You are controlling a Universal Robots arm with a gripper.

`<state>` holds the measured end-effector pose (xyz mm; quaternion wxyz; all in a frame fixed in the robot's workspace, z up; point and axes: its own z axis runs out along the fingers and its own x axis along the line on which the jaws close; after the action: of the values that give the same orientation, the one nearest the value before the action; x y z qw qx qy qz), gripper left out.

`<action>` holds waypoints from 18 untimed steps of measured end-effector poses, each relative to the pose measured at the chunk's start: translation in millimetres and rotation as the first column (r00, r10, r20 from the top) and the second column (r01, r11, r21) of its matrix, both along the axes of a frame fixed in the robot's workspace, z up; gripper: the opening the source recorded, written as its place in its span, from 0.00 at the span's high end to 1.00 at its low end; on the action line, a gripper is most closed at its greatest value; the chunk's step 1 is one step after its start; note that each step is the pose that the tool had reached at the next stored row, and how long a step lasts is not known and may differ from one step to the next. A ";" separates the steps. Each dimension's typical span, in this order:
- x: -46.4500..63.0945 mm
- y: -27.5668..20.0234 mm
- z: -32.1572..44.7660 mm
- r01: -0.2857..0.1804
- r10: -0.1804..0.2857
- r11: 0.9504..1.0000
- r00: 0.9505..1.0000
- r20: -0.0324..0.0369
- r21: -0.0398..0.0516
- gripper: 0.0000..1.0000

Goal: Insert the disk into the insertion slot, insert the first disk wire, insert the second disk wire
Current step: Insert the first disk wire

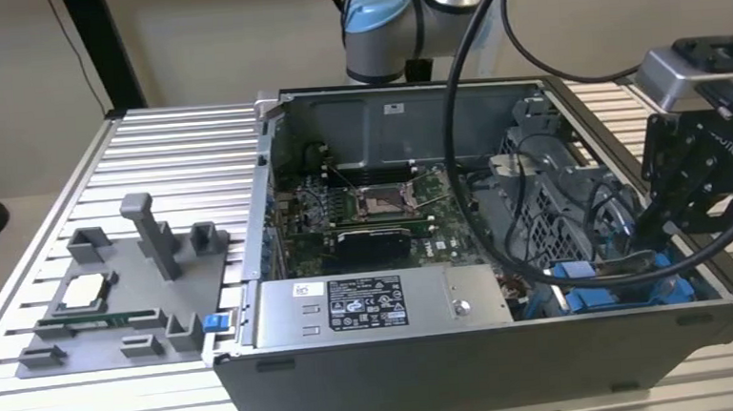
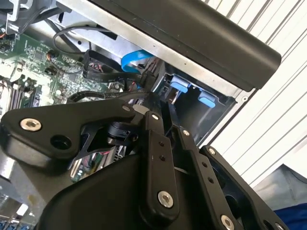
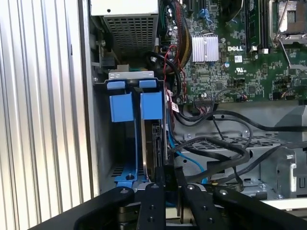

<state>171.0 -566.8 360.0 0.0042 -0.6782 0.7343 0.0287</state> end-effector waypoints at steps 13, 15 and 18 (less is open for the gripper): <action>1.0 -1.7 -8.2 0.000 0.000 1.000 1.000 -0.025 -0.003 1.00; 2.8 -1.8 -10.6 -0.007 0.007 1.000 1.000 -0.030 -0.003 1.00; 4.8 -1.7 -12.9 -0.035 0.035 0.999 0.999 -0.032 -0.003 1.00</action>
<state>175.8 -568.6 347.1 -0.0093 -0.6904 0.7224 0.0381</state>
